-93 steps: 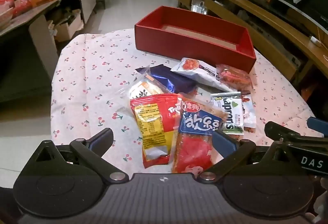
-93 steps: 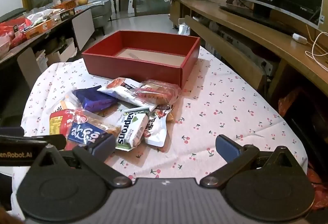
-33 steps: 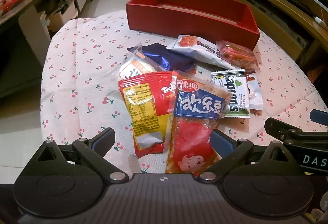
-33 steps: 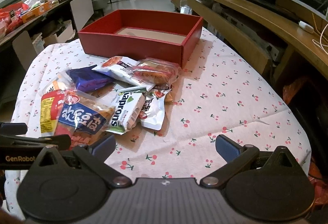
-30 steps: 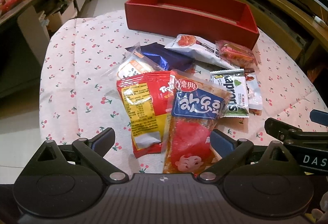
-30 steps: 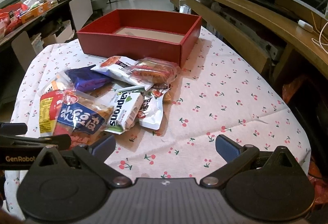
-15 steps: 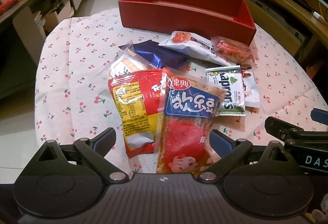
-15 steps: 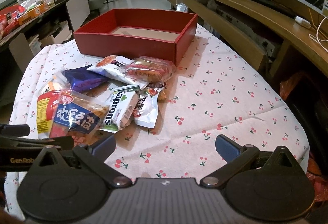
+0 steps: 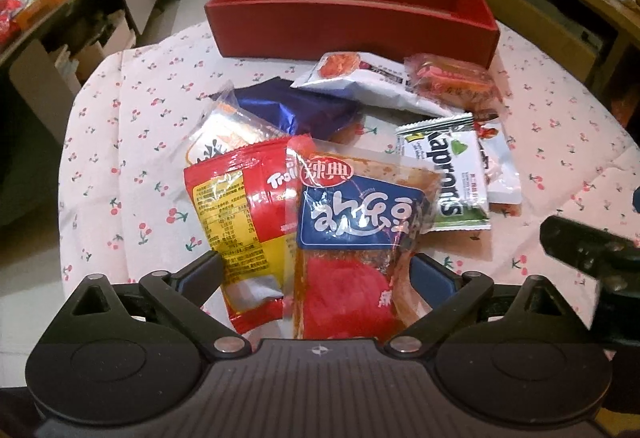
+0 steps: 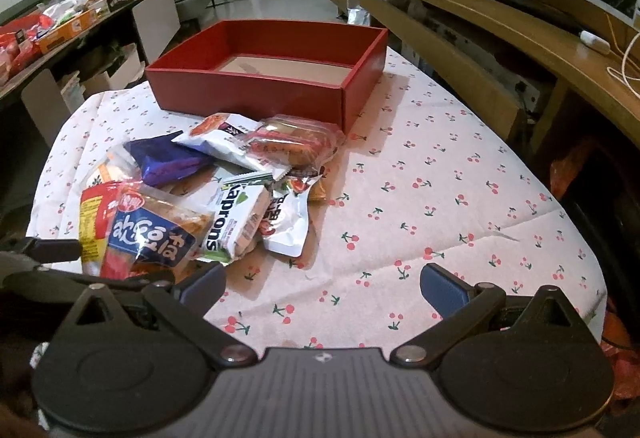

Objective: Organize snacks

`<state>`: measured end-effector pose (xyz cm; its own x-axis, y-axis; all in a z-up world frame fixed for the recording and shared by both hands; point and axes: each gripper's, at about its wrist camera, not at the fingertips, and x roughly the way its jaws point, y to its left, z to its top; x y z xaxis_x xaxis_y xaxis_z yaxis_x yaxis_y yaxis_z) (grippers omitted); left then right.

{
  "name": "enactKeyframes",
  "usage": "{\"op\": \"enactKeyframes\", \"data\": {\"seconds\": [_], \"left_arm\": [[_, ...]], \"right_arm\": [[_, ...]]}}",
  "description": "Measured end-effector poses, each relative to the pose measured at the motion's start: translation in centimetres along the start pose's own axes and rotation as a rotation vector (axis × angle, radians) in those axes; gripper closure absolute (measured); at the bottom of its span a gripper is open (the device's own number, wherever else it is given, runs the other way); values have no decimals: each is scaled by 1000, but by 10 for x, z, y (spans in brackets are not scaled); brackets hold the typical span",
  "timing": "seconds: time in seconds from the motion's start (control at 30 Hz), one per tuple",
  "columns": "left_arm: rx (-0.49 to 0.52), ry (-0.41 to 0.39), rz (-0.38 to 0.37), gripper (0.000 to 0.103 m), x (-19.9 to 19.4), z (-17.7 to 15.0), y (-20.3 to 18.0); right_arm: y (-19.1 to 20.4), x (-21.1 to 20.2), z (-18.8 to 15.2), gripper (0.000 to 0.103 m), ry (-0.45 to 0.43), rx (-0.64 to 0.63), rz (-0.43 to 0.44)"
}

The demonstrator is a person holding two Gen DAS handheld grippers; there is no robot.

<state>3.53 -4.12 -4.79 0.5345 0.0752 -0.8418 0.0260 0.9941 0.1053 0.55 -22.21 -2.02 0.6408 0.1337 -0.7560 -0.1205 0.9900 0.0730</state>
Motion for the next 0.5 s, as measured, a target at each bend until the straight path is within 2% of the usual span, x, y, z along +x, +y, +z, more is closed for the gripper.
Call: {"op": "enactKeyframes", "data": {"seconds": [0.1, 0.17, 0.23, 0.27, 0.33, 0.37, 0.5], "left_arm": [[0, 4, 10, 13, -1, -2, 4], [2, 0, 9, 23, -5, -4, 8], [4, -8, 3, 31, -11, -6, 12], [-4, -9, -15, 39, -14, -8, 16], [-34, 9, -91, 47, -17, -9, 23], [-53, 18, -122, 48, -18, -10, 27], [-63, 28, -157, 49, -21, -16, 37]], "right_arm": [[-2, 1, 7, 12, -5, 2, 2], [-1, 5, 12, 18, -2, 4, 2], [3, 7, 17, 18, -1, -9, 7], [6, 8, 20, 19, 0, -18, 10], [14, 14, 24, 19, 11, -39, 20], [18, 17, 26, 19, 20, -46, 29], [36, 36, 35, 24, 75, -76, 47]]}}
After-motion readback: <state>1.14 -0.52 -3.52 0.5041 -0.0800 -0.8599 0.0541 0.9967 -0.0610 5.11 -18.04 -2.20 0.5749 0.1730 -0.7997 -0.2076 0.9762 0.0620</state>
